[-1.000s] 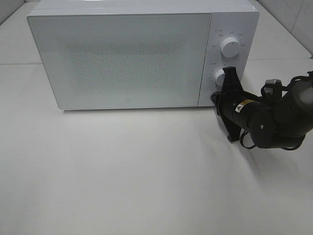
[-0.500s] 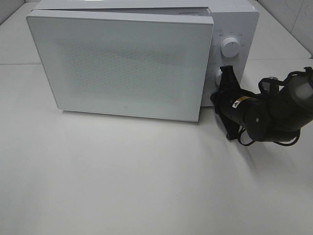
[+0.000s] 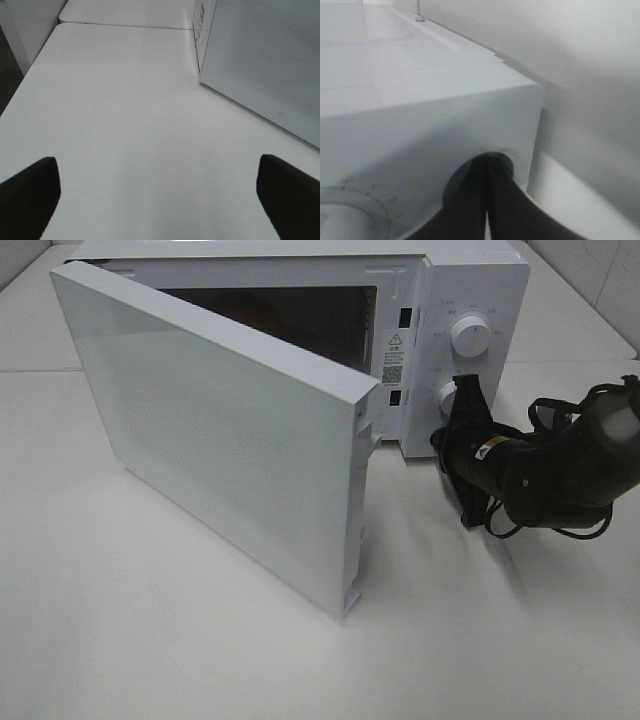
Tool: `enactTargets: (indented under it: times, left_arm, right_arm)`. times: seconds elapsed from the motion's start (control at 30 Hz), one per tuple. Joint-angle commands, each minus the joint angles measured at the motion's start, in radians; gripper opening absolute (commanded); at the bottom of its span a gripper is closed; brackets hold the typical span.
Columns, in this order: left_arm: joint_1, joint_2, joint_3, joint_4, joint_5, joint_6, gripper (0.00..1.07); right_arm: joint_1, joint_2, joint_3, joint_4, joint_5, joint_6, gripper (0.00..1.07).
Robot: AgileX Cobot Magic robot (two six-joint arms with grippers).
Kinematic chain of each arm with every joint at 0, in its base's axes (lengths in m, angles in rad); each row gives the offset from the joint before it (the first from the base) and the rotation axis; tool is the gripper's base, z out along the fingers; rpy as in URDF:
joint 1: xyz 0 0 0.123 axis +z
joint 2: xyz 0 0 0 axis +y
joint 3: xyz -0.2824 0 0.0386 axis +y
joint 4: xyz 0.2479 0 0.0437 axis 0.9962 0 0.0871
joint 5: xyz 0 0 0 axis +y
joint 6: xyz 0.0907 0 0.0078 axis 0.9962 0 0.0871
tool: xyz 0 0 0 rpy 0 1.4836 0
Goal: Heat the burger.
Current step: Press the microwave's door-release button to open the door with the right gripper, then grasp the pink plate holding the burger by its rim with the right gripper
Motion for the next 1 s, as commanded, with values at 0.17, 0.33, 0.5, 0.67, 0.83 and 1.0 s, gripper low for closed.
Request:
enactTargets:
  times: [0.17, 0.33, 0.5, 0.67, 0.83, 1.0]
  left_arm:
    - [0.002, -0.015, 0.002, 0.006, -0.003, -0.002, 1.01]
    - [0.002, -0.015, 0.002, 0.006, -0.003, -0.003, 1.01]
    - [0.002, -0.015, 0.002, 0.006, -0.003, -0.003, 1.01]
    - [0.002, -0.015, 0.002, 0.006, -0.003, -0.003, 1.01]
    - [0.002, -0.015, 0.002, 0.006, -0.003, -0.003, 1.01]
    - [0.002, -0.015, 0.002, 0.006, -0.003, -0.003, 1.01]
  right_arm:
    - [0.014, -0.013, 0.003, -0.004, -0.145, 0.048, 0.0]
    - [0.024, -0.013, 0.019, -0.008, -0.133, 0.059, 0.0]
    - [0.024, -0.013, 0.05, -0.011, -0.128, 0.059, 0.0]
    - [0.036, -0.024, 0.083, 0.0, -0.127, 0.06, 0.0]
    - [0.036, -0.029, 0.091, -0.018, -0.126, 0.068, 0.0]
    - [0.036, -0.059, 0.121, -0.013, -0.127, 0.046, 0.0]
